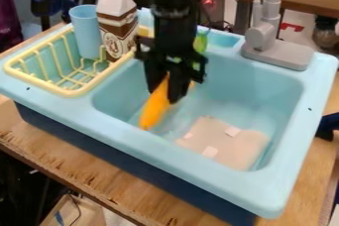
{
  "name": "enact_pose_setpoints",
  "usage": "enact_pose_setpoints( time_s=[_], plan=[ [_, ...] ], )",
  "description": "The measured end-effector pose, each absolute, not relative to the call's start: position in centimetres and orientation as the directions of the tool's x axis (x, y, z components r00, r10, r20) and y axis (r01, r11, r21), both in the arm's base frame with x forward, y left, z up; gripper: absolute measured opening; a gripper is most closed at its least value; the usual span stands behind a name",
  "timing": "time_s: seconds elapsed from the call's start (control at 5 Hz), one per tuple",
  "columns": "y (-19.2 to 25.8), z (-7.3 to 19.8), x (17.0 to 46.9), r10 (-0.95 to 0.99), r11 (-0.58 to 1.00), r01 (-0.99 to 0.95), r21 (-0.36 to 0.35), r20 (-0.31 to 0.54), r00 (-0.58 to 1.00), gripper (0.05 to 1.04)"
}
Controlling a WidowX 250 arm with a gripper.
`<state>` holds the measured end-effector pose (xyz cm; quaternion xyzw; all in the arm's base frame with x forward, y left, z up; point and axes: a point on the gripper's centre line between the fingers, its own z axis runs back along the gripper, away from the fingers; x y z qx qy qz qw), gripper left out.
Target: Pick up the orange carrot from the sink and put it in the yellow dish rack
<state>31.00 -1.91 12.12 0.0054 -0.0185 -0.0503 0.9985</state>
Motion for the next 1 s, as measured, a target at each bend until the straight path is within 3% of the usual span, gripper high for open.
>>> enact_pose_setpoints(
  time_s=[0.4,0.8,1.0],
  plan=[
    [-2.8,19.9,26.2,-0.038,0.988,0.091,-0.127,0.374,0.926,0.446],
    [3.3,20.2,24.6,0.240,0.971,-0.222,-0.094,0.335,0.911,0.446],
    [5.8,19.9,25.2,0.318,0.948,-0.301,-0.103,0.333,0.888,0.446]
  ],
)
